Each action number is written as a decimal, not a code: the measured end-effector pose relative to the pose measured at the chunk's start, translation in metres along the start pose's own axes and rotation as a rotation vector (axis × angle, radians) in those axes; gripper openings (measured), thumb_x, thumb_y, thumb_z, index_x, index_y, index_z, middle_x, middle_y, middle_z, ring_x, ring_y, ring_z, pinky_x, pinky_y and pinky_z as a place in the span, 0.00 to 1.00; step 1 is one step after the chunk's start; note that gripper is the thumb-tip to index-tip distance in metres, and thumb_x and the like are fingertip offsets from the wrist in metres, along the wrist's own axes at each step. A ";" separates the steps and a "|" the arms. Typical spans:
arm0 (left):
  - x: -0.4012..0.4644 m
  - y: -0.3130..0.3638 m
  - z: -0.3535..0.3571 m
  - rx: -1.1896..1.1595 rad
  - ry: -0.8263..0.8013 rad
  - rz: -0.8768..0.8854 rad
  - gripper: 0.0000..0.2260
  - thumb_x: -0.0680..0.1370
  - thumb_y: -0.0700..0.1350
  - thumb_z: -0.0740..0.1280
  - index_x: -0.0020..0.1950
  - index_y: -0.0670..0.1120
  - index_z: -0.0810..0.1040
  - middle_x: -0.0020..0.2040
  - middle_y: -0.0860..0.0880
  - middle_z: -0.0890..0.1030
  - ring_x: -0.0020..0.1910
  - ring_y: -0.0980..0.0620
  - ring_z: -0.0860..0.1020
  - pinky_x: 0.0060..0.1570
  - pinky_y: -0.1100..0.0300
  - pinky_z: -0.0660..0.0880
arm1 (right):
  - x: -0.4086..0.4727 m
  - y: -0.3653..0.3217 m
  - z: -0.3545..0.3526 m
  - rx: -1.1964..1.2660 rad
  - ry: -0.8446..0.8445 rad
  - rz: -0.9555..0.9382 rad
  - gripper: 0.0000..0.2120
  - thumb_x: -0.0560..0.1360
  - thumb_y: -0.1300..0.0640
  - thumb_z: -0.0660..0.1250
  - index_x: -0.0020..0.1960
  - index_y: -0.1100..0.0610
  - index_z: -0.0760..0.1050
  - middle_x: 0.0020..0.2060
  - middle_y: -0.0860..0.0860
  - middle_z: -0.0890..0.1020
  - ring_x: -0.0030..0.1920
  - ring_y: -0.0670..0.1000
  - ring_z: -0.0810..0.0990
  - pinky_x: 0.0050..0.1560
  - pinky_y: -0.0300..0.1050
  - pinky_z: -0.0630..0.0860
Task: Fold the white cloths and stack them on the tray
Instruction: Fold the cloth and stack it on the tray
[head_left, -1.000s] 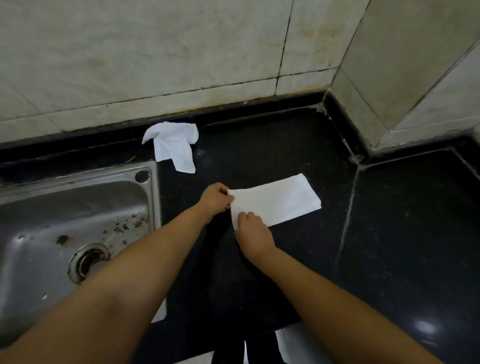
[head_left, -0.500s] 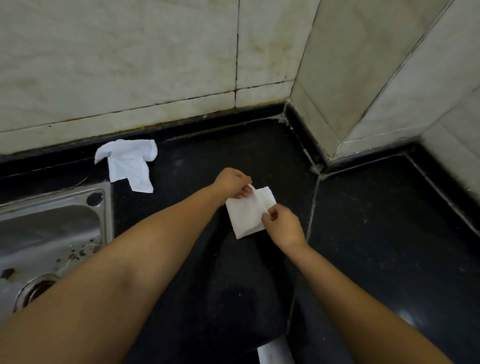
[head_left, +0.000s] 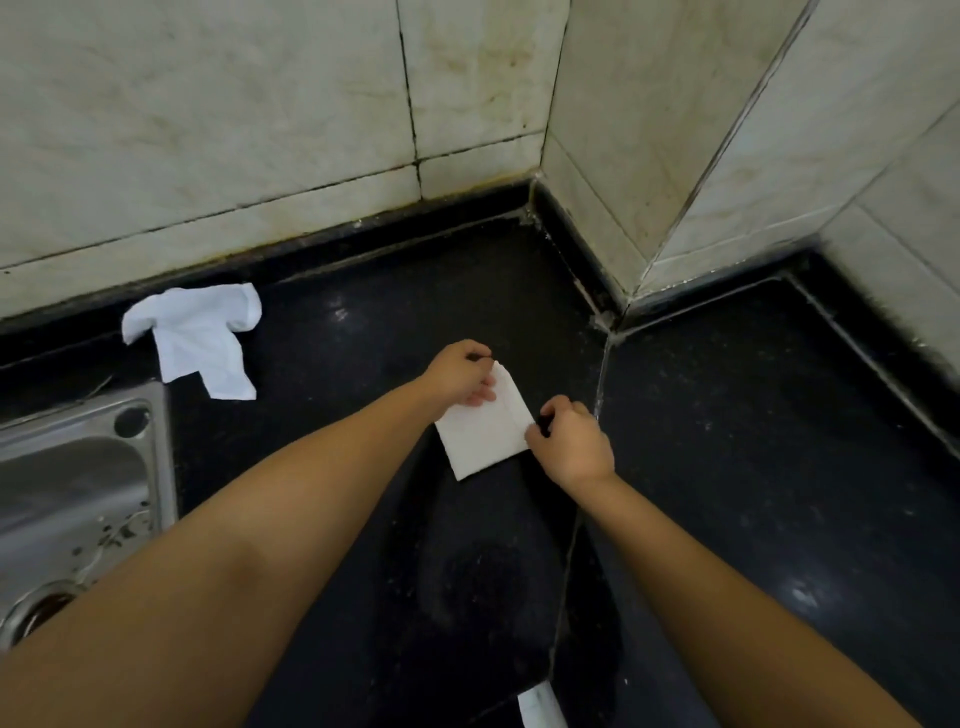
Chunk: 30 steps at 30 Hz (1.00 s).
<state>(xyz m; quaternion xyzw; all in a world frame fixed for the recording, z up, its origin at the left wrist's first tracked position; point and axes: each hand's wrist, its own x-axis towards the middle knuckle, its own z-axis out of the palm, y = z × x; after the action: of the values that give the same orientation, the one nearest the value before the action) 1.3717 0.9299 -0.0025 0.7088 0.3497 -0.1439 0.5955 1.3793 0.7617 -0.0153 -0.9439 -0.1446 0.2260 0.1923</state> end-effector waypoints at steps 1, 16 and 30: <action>-0.002 -0.003 -0.004 0.003 0.061 0.024 0.08 0.81 0.42 0.59 0.60 0.45 0.71 0.45 0.45 0.79 0.36 0.53 0.79 0.35 0.62 0.76 | 0.003 -0.003 -0.002 0.032 0.014 -0.002 0.17 0.77 0.51 0.62 0.63 0.56 0.70 0.60 0.54 0.74 0.60 0.56 0.74 0.60 0.53 0.73; -0.039 -0.062 -0.017 0.533 0.273 -0.070 0.14 0.79 0.50 0.62 0.58 0.43 0.75 0.56 0.45 0.79 0.53 0.46 0.79 0.45 0.55 0.73 | 0.040 -0.052 0.002 -0.085 -0.161 0.178 0.16 0.77 0.56 0.62 0.63 0.60 0.71 0.61 0.58 0.76 0.60 0.59 0.76 0.63 0.55 0.72; -0.080 -0.021 -0.005 -0.310 0.094 0.031 0.11 0.78 0.42 0.62 0.60 0.43 0.71 0.58 0.43 0.76 0.55 0.45 0.77 0.57 0.46 0.76 | -0.023 -0.033 -0.037 0.931 -0.152 0.215 0.13 0.78 0.64 0.60 0.62 0.66 0.69 0.57 0.61 0.77 0.54 0.59 0.78 0.54 0.54 0.76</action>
<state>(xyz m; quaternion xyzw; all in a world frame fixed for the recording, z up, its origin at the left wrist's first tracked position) 1.2994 0.9098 0.0333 0.6197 0.3844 -0.0457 0.6828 1.3714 0.7722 0.0374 -0.7480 0.0567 0.3534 0.5590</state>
